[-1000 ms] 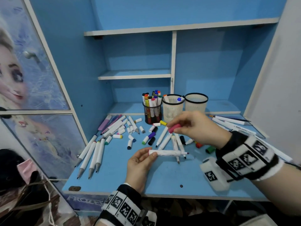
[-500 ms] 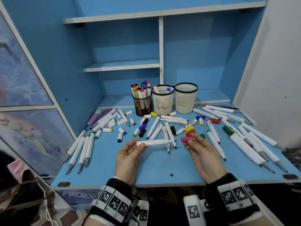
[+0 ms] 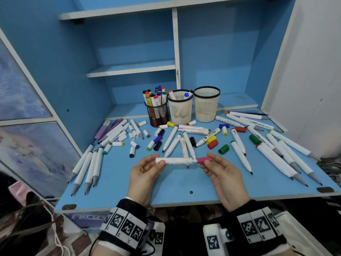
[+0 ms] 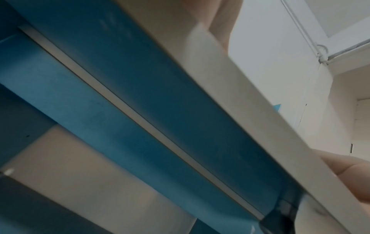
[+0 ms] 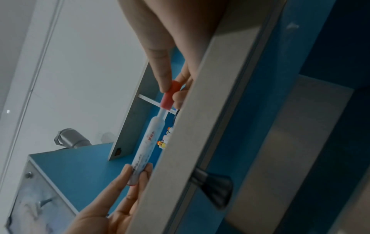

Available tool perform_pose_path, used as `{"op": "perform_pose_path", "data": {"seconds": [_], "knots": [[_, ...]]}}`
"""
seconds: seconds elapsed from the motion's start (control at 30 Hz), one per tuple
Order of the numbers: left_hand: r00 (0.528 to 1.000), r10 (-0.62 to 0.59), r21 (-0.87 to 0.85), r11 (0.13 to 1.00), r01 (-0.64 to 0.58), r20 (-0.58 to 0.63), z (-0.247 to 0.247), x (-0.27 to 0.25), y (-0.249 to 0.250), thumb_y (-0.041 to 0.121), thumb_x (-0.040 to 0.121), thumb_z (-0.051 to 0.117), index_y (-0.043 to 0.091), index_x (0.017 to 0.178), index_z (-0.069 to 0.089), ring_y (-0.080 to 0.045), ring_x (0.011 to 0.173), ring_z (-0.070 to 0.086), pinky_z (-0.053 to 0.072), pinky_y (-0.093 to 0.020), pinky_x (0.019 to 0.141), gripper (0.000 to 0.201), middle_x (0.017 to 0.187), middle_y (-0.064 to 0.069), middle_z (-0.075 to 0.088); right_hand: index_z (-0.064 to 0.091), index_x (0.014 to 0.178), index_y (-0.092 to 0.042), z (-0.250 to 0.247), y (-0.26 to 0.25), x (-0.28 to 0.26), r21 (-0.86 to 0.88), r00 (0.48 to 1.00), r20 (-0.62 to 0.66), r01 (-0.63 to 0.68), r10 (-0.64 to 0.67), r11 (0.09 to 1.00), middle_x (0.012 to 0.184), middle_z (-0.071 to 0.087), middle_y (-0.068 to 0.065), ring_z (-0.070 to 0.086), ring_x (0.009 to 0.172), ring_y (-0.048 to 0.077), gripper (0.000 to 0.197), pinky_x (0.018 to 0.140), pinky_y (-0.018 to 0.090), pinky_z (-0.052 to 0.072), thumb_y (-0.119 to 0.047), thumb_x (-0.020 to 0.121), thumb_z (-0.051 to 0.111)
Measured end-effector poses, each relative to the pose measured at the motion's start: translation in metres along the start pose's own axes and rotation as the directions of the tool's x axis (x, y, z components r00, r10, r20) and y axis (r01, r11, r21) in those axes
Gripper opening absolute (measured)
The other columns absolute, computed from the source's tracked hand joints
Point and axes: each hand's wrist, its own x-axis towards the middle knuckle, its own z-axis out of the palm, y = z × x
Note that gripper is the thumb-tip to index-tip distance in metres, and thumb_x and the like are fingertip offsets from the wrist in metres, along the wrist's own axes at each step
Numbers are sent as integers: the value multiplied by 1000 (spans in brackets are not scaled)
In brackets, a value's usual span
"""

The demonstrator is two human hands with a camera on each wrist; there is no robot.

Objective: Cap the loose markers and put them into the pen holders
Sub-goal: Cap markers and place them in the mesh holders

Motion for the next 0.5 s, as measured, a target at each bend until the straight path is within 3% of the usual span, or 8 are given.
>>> {"op": "perform_pose_path", "data": {"seconds": [0.07, 0.13, 0.2, 0.27, 0.4, 0.5], "knots": [[1000, 2, 45, 999, -3, 23, 0, -1, 0, 6, 61, 70, 5, 91, 65, -15, 76, 68, 56, -20, 77, 31, 79, -8, 71, 64, 103, -4, 1, 1, -1, -24, 1000, 9, 15, -15, 1000, 81, 72, 11, 68, 72, 17, 96, 65, 19, 54, -46, 22, 94], [999, 2, 117, 993, -8, 49, 0, -1, -1, 5, 64, 71, 5, 92, 66, -14, 77, 69, 56, -18, 76, 28, 80, -8, 71, 64, 105, -6, 1, 0, -3, -46, 999, 25, 31, -30, 998, 79, 71, 10, 67, 72, 17, 85, 66, 19, 54, -42, 33, 93], [997, 9, 204, 979, -25, 75, 1, -2, -1, -1, 71, 71, 6, 92, 68, -12, 76, 68, 54, -16, 75, 22, 81, -7, 71, 64, 107, -7, 0, 0, -3, -68, 999, 41, 26, -23, 997, 78, 69, 10, 64, 73, 18, 51, 66, 19, 54, -22, 62, 83], [995, 20, 317, 947, -51, 102, 3, -4, -1, -2, 75, 70, 8, 91, 70, -10, 74, 66, 53, -15, 75, 18, 81, -6, 70, 63, 106, -6, 0, 0, -4, -118, 999, 35, 34, -30, 992, 80, 67, 10, 62, 73, 18, 23, 66, 19, 54, 0, 84, 62], [993, 40, 423, 902, -85, 113, 6, -8, -2, -2, 80, 67, 11, 88, 71, -8, 72, 69, 53, -13, 71, 16, 77, -1, 73, 63, 93, -9, 4, 2, -8, -293, 993, 32, 116, -112, 949, 79, 66, 11, 63, 66, 13, 19, 64, 18, 52, 7, 88, 53], [993, 48, 473, 876, -91, 103, 6, -7, -3, -2, 83, 64, 7, 90, 70, -3, 58, 63, 50, -11, 63, 13, 65, 3, 69, 61, 89, -9, 8, 3, -8, -372, 987, 44, 162, -157, 914, 79, 66, 12, 65, 63, 11, 23, 64, 17, 53, 11, 88, 51]]}}
